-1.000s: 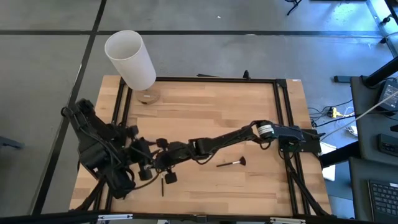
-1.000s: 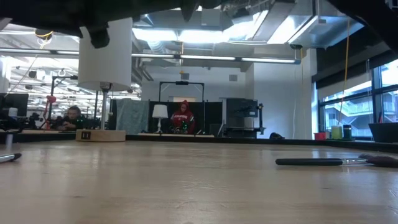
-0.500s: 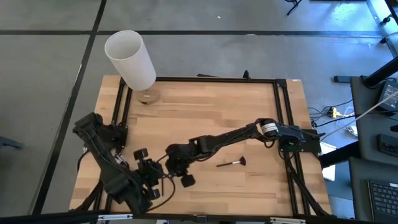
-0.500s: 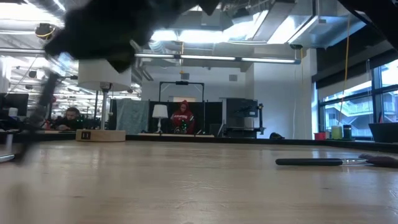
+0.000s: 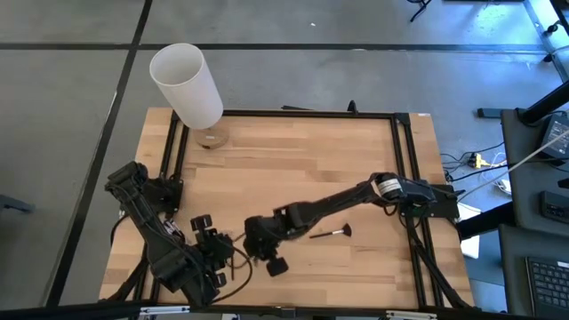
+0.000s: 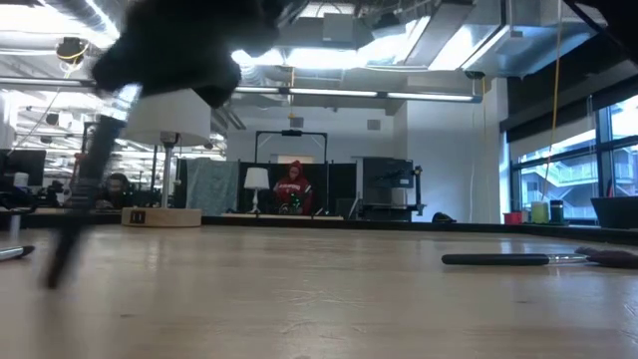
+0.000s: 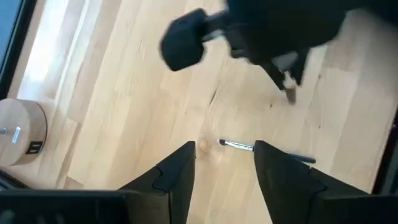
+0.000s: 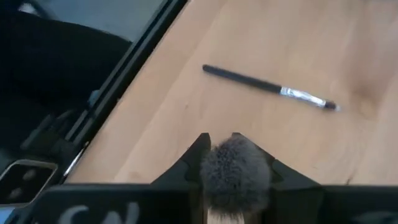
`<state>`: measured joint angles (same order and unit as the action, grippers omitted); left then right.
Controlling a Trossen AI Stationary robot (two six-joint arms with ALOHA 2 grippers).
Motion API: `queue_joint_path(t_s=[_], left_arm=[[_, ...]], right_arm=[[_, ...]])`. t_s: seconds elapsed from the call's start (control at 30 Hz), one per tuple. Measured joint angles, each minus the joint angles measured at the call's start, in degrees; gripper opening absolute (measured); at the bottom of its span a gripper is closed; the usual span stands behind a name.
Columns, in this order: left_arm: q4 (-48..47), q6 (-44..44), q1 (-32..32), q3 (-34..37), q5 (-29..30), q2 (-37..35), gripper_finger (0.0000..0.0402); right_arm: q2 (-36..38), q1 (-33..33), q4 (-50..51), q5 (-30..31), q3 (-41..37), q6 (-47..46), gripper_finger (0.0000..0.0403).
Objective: Put items in baskets/containers
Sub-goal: Put the blush brush into the transparent organizer
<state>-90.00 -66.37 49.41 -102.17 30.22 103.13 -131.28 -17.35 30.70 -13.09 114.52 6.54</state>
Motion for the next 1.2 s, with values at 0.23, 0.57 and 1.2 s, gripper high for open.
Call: queue_joint_path(t_s=[0.23, 0.57, 1.2], left_arm=[[4.71, 5.41, -1.54, -0.09, 2.63, 0.00, 0.0160], [0.17, 11.87, -7.42, -0.09, 3.41, -0.11, 0.0175], [0.37, 1.61, -1.78, 0.32, 17.00, -12.37, 0.0196]], right_arm=[[-0.20, -3.37, -7.85, 7.92, -3.08, -0.27, 0.0053], [3.27, -4.07, -2.08, 11.00, -3.03, 0.21, 0.0053], [35.42, -4.34, -23.09, 26.78, -45.82, -1.62, 0.0053]])
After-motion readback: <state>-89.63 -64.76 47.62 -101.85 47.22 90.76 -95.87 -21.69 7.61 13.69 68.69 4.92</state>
